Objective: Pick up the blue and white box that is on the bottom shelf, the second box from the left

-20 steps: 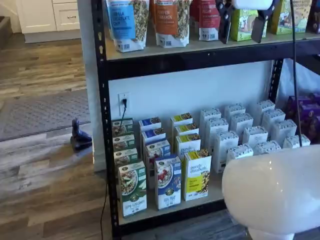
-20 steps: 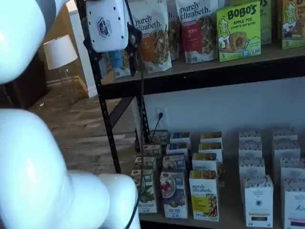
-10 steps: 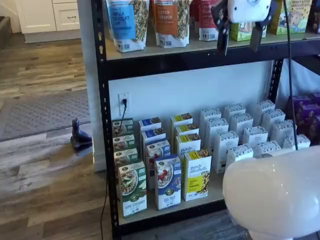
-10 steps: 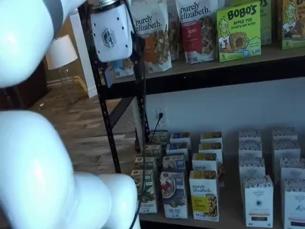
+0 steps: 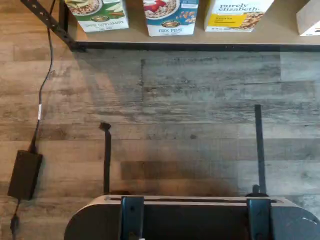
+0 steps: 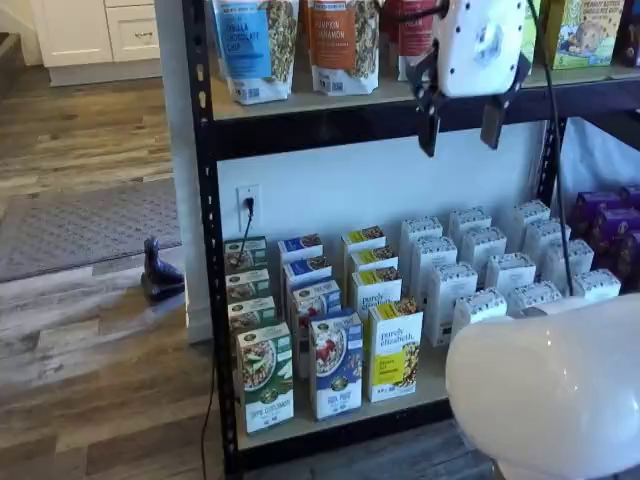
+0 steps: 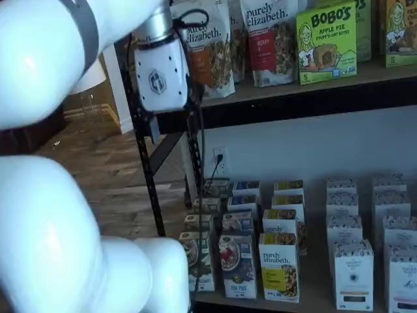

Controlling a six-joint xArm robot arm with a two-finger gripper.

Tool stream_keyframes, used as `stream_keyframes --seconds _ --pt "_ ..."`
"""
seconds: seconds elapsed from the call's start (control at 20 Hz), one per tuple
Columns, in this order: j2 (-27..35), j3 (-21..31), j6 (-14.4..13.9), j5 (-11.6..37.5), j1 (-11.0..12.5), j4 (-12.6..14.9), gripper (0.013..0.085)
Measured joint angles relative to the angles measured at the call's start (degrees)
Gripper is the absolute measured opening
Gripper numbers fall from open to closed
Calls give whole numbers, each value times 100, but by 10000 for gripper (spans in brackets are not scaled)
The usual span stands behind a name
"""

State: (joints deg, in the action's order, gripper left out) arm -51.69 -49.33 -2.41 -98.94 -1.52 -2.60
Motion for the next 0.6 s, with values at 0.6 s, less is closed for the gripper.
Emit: stream_keyframes --seconds 0.6 --pt "127 1186 -225 1391 -260 142 850"
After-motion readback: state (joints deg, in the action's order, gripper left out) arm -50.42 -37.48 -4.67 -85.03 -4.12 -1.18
